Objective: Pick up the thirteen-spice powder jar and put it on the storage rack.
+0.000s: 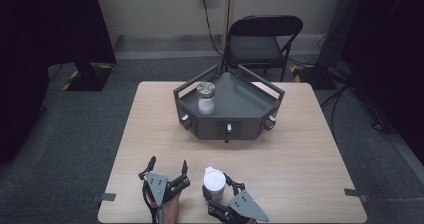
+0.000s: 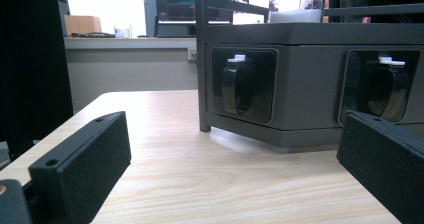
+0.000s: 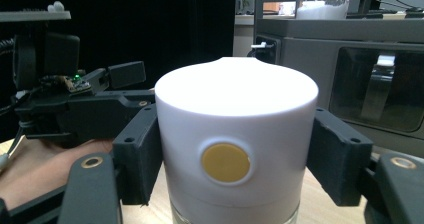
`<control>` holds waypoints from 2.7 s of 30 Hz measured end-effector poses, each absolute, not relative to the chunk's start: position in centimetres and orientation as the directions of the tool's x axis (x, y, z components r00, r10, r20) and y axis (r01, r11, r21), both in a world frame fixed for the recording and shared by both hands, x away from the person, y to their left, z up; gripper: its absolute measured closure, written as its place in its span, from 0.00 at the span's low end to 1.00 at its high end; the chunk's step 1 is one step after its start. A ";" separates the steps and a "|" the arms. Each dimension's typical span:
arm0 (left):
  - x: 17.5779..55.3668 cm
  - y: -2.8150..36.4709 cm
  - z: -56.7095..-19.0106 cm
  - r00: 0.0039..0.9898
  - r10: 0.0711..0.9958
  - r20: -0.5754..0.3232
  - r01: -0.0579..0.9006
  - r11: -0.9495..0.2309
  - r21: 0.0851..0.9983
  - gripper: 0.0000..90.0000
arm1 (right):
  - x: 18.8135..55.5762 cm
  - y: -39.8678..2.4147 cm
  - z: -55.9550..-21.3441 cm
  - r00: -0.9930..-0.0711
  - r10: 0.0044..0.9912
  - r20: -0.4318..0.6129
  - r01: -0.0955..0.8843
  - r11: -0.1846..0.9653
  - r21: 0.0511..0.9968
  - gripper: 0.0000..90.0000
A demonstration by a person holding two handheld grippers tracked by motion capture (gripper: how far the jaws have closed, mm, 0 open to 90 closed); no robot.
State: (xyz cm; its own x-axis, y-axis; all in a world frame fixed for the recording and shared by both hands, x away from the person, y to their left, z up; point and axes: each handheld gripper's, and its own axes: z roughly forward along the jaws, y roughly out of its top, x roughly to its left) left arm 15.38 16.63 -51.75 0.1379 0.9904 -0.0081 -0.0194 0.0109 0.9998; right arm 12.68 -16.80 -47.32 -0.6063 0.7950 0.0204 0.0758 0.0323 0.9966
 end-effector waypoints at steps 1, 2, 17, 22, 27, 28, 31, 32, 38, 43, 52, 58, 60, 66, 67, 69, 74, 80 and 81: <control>15.4 16.6 -51.8 0.138 0.990 -0.008 -0.019 0.011 1.000 0.00 | 12.7 -16.9 -47.2 -0.606 0.796 0.023 0.077 0.029 0.997 0.33; 15.4 16.6 -51.8 0.138 0.990 -0.008 -0.019 0.011 1.000 0.00 | 12.7 -16.9 -47.2 -0.606 0.796 0.023 0.077 0.029 0.997 0.33; 15.4 16.6 -51.8 0.140 0.990 -0.008 -0.019 0.011 1.000 0.00 | 13.7 -18.1 -45.6 -0.627 0.779 0.010 0.090 0.060 0.994 0.33; 15.4 16.7 -51.8 0.140 0.990 -0.008 -0.019 0.011 1.000 0.00 | 14.2 -18.8 -44.9 -0.637 0.771 0.012 0.089 0.058 0.994 0.33; 15.4 16.6 -51.8 0.138 0.990 -0.008 -0.019 0.011 1.000 0.00 | 15.0 -19.4 -44.2 -0.652 0.758 0.023 0.096 0.053 0.994 0.33; 15.4 16.6 -51.7 0.138 0.990 -0.008 -0.019 0.011 1.000 0.00 | 15.2 -19.5 -44.1 -0.656 0.755 0.023 0.095 0.052 0.994 0.33; 15.4 16.6 -51.7 0.138 0.990 -0.008 -0.019 0.011 1.000 0.00 | 15.5 -19.7 -43.4 -0.660 0.751 0.009 0.083 0.061 0.995 0.33; 15.4 16.6 -51.7 0.138 0.990 -0.008 -0.019 0.011 1.000 0.00 | 15.7 -19.8 -43.2 -0.663 0.748 0.008 0.081 0.060 0.995 0.33; 15.4 16.6 -51.7 0.139 0.990 -0.008 -0.019 0.011 1.000 0.00 | 16.9 -20.7 -41.7 -0.673 0.739 0.021 0.083 0.048 0.995 0.33; 15.4 16.6 -51.7 0.139 0.990 -0.008 -0.019 0.011 1.000 0.00 | 17.9 -21.3 -40.1 -0.670 0.743 0.012 0.070 0.047 0.996 0.33; 15.4 16.6 -51.7 0.139 0.990 -0.008 -0.019 0.011 1.000 0.00 | 21.2 -22.4 -37.3 -0.666 0.745 0.016 0.060 0.032 0.998 0.33; 15.4 16.6 -51.7 0.138 0.990 -0.008 -0.018 0.011 1.000 0.00 | 23.4 -22.9 -35.8 -0.644 0.765 0.023 0.062 0.023 0.998 0.33; 15.4 16.6 -51.7 0.138 0.990 -0.008 -0.018 0.011 1.000 0.00 | 24.0 -23.0 -35.4 -0.629 0.777 0.028 0.067 0.019 0.998 0.33; 15.4 16.6 -51.7 0.140 0.990 -0.009 -0.019 0.012 1.000 0.00 | 25.9 -22.8 -34.1 -0.582 0.813 0.029 0.062 0.009 0.998 0.33; 15.4 16.7 -51.7 0.140 0.990 -0.009 -0.019 0.012 1.000 0.00 | 26.2 -22.6 -34.1 -0.573 0.819 0.034 0.061 0.001 0.998 0.33; 15.4 16.7 -51.7 0.140 0.990 -0.010 -0.019 0.012 1.000 0.00 | 27.0 -22.0 -33.8 -0.546 0.837 0.031 0.055 -0.001 0.999 0.33; 15.4 16.6 -51.7 0.139 0.990 -0.009 -0.018 0.012 1.000 0.00 | 28.3 -21.5 -33.3 -0.520 0.853 0.047 0.070 -0.012 0.997 0.33; 15.4 16.6 -51.7 0.138 0.990 -0.009 -0.018 0.012 1.000 0.00 | 30.6 -20.4 -32.3 -0.453 0.891 0.032 0.076 0.003 0.997 0.33; 15.4 16.6 -51.7 0.138 0.990 -0.009 -0.018 0.012 1.000 0.00 | 30.9 -20.2 -32.1 -0.441 0.897 0.025 0.076 0.009 0.997 0.33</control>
State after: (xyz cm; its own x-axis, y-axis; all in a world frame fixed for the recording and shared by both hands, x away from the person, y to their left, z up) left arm 15.38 16.61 -51.73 0.1378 0.9904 -0.0092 -0.0181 0.0118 0.9998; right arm 30.88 -20.16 -32.11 -0.4409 0.8972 0.0254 0.0765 0.0093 0.9970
